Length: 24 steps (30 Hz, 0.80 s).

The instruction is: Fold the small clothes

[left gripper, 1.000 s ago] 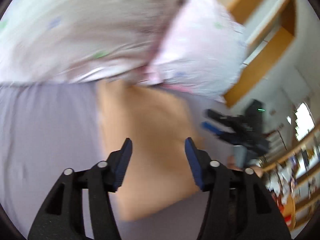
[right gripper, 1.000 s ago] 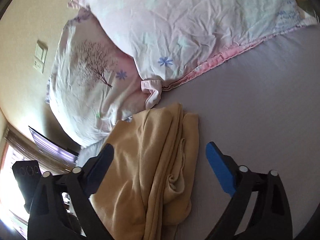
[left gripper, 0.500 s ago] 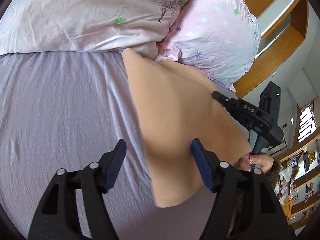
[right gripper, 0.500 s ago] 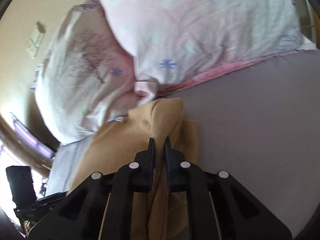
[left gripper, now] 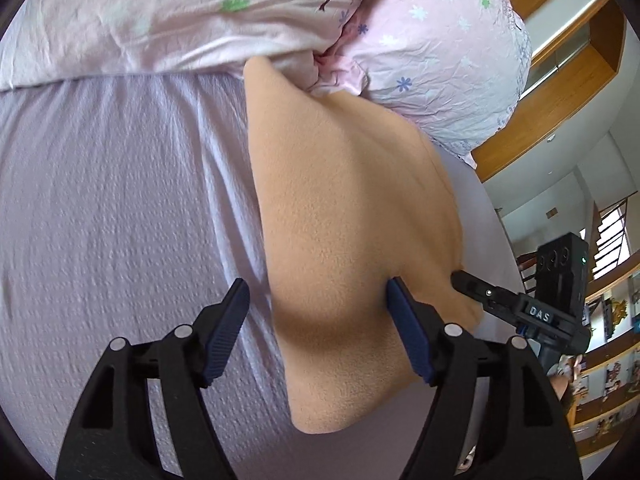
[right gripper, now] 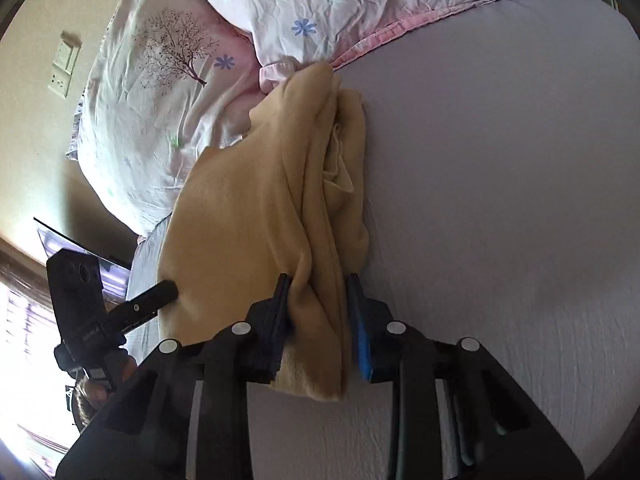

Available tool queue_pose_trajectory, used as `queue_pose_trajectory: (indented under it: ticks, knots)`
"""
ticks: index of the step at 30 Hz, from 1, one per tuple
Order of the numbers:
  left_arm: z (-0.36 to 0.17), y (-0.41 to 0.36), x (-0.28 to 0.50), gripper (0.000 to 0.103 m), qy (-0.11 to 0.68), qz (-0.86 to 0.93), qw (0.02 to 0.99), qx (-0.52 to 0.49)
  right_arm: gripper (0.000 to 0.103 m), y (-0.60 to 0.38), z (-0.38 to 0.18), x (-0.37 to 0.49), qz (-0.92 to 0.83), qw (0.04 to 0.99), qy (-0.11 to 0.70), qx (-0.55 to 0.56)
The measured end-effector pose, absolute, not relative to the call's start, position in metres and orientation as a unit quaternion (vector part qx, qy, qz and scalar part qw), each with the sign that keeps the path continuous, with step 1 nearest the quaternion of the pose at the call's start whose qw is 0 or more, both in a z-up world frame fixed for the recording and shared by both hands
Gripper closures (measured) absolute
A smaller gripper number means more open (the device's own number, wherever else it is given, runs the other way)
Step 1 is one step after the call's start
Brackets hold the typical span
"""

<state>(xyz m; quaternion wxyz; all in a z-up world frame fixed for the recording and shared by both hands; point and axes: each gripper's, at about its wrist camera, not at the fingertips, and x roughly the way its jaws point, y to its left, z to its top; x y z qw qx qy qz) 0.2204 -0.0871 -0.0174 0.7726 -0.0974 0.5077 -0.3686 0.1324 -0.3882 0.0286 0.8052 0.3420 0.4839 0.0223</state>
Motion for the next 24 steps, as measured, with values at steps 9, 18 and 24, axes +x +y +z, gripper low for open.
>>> queue_pose_trajectory:
  ticks: [9,18,24]
  knots:
    - [-0.023,-0.102,0.225,0.064,0.501,-0.376,0.773,-0.103,0.056,-0.391,0.013,0.169,0.054,0.795,0.481,0.367]
    - [-0.005,-0.033,0.191,0.069,0.439,-0.363,0.819,-0.067,0.057,-0.321,0.023,0.171,0.104,0.811,0.497,0.291]
    - [0.017,-0.001,0.157,0.061,0.371,-0.327,0.869,-0.022,0.022,-0.326,0.082,0.123,0.1,0.853,0.397,0.324]
